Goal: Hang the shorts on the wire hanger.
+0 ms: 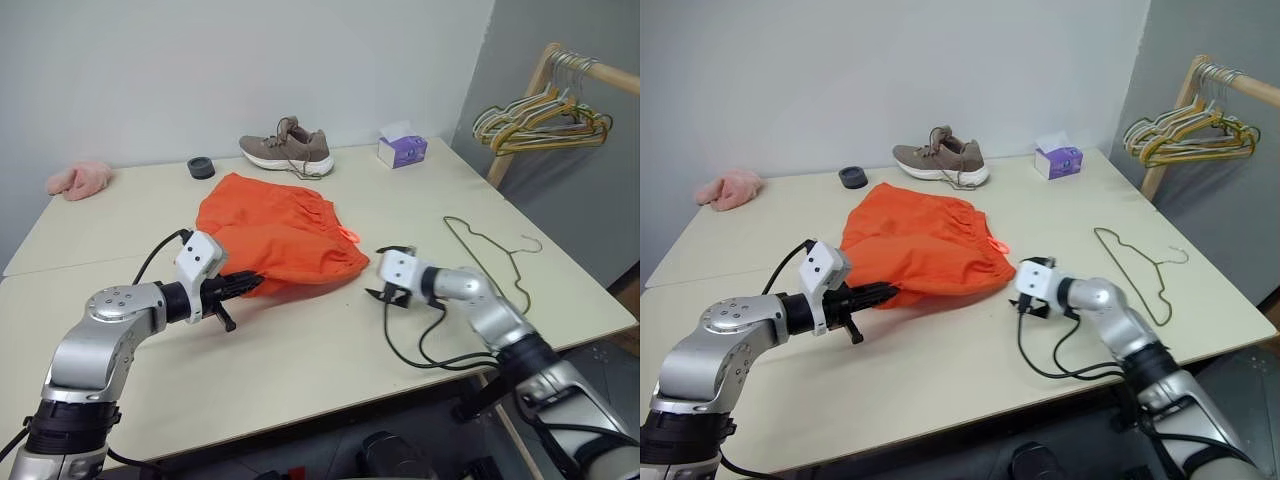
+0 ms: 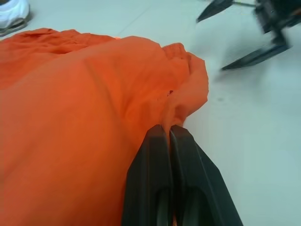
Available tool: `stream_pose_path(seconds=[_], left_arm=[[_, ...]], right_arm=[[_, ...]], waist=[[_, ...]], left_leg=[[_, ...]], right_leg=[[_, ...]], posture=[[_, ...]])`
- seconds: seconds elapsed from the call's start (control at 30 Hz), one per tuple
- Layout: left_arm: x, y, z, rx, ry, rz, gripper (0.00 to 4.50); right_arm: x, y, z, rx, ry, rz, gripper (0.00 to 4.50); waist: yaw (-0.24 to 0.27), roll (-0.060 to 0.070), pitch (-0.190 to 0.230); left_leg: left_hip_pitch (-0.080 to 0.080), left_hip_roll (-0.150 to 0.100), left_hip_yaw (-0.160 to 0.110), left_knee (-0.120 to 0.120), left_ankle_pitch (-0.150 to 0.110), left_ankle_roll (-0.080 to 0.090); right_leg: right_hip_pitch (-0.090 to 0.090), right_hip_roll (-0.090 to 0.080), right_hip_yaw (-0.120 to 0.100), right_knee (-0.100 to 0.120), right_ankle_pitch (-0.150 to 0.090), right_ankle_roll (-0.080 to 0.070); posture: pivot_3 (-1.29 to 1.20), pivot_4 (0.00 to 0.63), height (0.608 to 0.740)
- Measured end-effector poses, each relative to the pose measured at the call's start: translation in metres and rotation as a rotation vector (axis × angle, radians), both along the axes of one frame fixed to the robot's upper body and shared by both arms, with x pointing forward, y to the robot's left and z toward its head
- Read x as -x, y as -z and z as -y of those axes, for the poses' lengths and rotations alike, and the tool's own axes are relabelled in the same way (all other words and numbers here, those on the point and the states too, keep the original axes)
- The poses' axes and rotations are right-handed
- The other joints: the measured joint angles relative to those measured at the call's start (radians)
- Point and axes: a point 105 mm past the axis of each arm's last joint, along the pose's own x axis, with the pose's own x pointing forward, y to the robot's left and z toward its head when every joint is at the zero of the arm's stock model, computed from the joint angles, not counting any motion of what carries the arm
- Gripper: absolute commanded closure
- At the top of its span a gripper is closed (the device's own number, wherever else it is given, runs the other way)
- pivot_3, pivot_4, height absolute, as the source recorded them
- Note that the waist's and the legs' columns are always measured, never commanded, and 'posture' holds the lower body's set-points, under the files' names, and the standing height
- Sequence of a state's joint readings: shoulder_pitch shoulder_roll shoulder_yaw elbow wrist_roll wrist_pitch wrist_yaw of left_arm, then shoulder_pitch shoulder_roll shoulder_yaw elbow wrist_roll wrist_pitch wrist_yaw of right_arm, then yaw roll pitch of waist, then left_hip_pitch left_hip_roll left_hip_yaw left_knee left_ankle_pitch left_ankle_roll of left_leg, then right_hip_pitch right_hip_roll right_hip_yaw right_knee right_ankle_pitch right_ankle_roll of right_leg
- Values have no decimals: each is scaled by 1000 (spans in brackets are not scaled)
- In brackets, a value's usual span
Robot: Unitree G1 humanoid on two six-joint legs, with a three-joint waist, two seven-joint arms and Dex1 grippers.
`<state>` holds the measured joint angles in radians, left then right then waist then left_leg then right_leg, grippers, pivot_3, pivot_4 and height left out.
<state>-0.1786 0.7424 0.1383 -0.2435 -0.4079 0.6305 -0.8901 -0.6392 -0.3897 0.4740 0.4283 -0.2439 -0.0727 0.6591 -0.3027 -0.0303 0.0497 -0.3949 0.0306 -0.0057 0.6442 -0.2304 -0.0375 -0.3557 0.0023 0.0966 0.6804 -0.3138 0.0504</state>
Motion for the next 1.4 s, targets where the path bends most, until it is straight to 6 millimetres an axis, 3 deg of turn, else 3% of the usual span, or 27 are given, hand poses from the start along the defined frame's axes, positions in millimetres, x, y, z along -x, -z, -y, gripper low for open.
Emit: stream_pose_path(seconds=[0.23,0.27,0.33,0.47,0.7,0.93,1.07,1.2,1.3,1.37,1.4], left_arm=[[3,-3,-4,3,-17,2,4482],[4,-5,-4,-2,-13,5,4497],[7,-6,-5,-4,-5,3,4500],[9,-6,-11,-11,-23,0,4500],[9,-6,-15,-27,-26,-5,4500],[20,-11,-16,-107,119,-79,4500],[27,-34,-18,-135,234,-99,4500],[27,-56,-13,-69,315,-108,4500],[0,-89,-10,-40,319,-11,4500],[-24,-101,-8,-53,293,73,4500],[-44,-101,-5,-71,262,117,4500]], right_arm=[[-15,11,-36,65,-49,51,0],[-21,10,-38,71,-30,74,188],[-30,7,-34,78,6,108,635],[-35,4,-27,59,32,128,2003],[-19,-23,-28,-26,-112,172,4452],[31,-66,-11,-24,-388,59,4483],[65,-90,4,10,-519,-93,4483],[87,-102,17,2,-547,-279,4483],[79,-122,21,-38,-497,-394,4483],[54,-133,23,-52,-410,-387,4483],[30,-137,24,-60,-323,-373,4483]], waist=[[31,0,0],[32,0,0],[39,1,0],[51,1,0],[54,1,1],[54,3,4],[54,4,5],[54,5,6],[55,6,8],[51,6,8],[49,6,8]], left_leg=[[-1,-2,-7,0,0,0],[-1,-2,-8,1,0,-1],[-1,-2,-8,1,0,-1],[-1,-2,-9,0,0,-1],[-1,-2,-10,0,0,-1],[-2,-1,-11,1,0,-1],[-1,-1,-11,0,0,-1],[-2,-2,-11,1,0,-1],[-1,-3,-10,2,1,1],[3,-4,-8,3,2,2],[10,-4,-7,3,2,2]], right_leg=[[2,-2,-5,1,2,-3],[2,-2,-5,1,2,-3],[2,-2,-6,1,2,-3],[2,-2,-7,1,2,-3],[2,-2,-8,1,2,-3],[2,-2,-9,2,1,-3],[2,-2,-10,1,0,0],[2,-2,-10,1,-1,0],[3,-2,-13,1,-1,0],[4,-2,-12,0,-1,1],[7,-2,-10,0,0,1]], posture=[[-155,0,740],[-155,0,740],[-155,0,740],[-154,0,740],[-164,0,740],[-194,0,740],[-201,0,740],[-207,0,740],[-221,0,740],[-226,0,740],[-226,0,740]])
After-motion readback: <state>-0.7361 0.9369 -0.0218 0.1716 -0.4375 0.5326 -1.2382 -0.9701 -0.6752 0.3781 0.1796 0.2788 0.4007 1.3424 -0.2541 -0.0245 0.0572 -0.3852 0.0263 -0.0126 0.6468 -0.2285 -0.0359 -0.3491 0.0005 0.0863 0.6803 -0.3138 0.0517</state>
